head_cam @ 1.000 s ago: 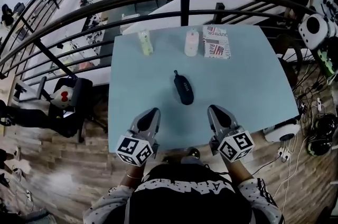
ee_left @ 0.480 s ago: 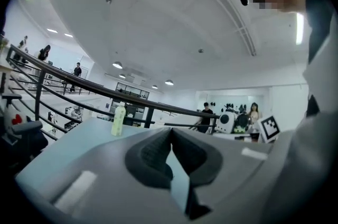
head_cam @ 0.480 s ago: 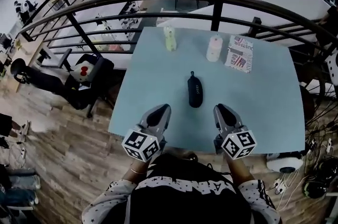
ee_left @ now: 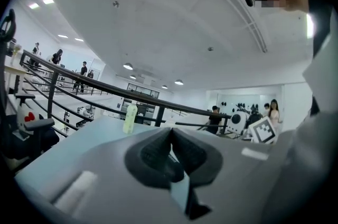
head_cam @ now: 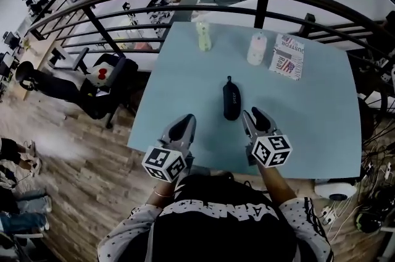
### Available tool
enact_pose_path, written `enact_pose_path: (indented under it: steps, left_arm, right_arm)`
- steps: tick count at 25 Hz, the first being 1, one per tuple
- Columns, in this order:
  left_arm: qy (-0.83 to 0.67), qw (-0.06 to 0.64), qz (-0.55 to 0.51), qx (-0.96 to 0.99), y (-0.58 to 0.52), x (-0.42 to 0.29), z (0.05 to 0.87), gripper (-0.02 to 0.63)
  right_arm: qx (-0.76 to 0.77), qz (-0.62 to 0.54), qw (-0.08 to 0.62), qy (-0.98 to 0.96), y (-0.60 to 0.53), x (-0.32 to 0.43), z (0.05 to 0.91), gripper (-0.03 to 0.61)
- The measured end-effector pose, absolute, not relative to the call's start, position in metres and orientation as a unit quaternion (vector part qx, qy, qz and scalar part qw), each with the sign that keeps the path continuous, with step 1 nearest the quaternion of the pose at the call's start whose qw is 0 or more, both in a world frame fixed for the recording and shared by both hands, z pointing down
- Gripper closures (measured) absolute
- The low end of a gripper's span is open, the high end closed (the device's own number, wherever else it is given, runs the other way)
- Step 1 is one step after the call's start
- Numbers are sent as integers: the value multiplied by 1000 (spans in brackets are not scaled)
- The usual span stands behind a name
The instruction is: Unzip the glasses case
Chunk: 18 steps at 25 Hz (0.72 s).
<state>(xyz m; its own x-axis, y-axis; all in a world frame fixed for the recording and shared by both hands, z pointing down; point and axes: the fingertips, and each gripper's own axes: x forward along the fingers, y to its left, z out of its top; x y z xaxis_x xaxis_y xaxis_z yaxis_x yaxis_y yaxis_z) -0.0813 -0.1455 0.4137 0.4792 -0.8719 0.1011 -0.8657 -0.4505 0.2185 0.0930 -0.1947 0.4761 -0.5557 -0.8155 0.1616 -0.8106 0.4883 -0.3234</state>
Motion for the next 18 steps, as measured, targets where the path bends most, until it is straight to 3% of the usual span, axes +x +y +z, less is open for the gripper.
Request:
enact_pose_path:
  steps: [18]
  left_arm:
    - [-454, 157, -4, 877, -243, -106, 422, 614]
  right_arm:
    - [-529, -243, -131, 803, -268, 38, 568, 227]
